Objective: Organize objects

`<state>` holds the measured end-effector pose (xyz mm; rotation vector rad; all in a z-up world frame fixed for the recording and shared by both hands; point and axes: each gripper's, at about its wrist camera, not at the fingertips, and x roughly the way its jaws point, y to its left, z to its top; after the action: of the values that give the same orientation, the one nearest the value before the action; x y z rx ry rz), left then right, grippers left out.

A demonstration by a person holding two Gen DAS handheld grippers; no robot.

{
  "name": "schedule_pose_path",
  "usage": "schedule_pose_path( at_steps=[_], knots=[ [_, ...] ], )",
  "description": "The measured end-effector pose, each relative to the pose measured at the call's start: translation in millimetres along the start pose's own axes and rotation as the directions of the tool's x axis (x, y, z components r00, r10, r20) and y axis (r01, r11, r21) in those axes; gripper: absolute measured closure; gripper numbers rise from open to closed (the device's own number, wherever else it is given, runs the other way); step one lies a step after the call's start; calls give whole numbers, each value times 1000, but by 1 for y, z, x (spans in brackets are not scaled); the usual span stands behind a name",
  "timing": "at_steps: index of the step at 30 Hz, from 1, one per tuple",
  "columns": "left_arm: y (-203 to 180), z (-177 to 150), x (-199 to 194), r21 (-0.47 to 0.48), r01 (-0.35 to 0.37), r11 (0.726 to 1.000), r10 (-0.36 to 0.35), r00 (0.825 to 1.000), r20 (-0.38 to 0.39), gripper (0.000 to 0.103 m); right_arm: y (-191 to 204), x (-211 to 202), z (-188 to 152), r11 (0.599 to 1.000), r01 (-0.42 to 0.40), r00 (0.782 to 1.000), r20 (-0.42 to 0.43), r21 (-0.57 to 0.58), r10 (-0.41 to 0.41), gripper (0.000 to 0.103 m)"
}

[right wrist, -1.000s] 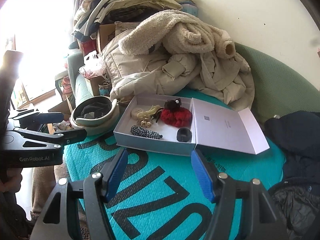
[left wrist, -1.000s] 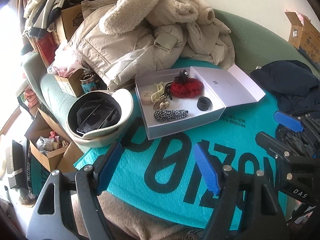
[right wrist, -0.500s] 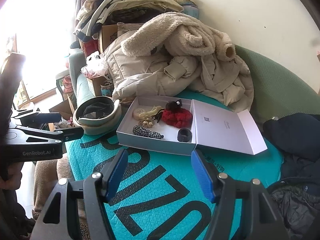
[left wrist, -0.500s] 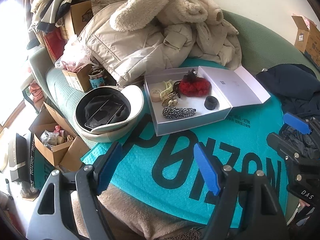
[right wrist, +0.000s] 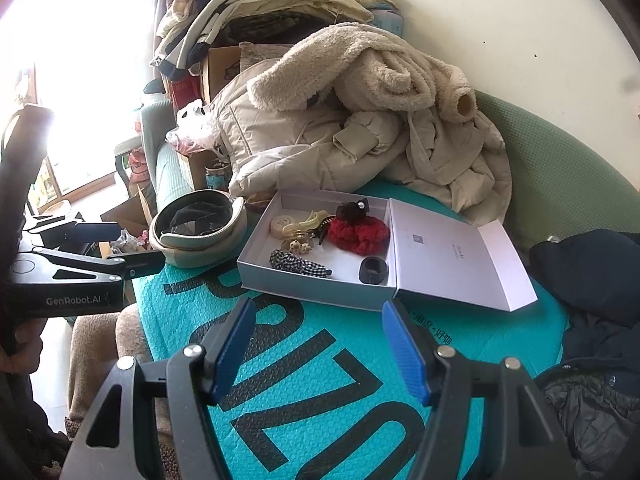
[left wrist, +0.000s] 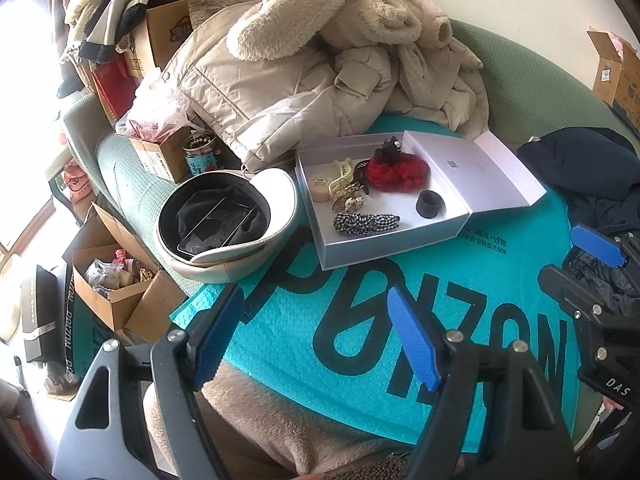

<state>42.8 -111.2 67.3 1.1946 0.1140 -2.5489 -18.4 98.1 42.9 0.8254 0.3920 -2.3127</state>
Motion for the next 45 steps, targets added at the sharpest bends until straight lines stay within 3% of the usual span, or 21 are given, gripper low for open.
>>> schedule_pose_path(
  at_steps=[45],
  knots=[
    [-4,0,-6,42,-14,999,14,1000,-5,26,3,8,-2,1000,3,1000,-17,10,-3,37]
  ],
)
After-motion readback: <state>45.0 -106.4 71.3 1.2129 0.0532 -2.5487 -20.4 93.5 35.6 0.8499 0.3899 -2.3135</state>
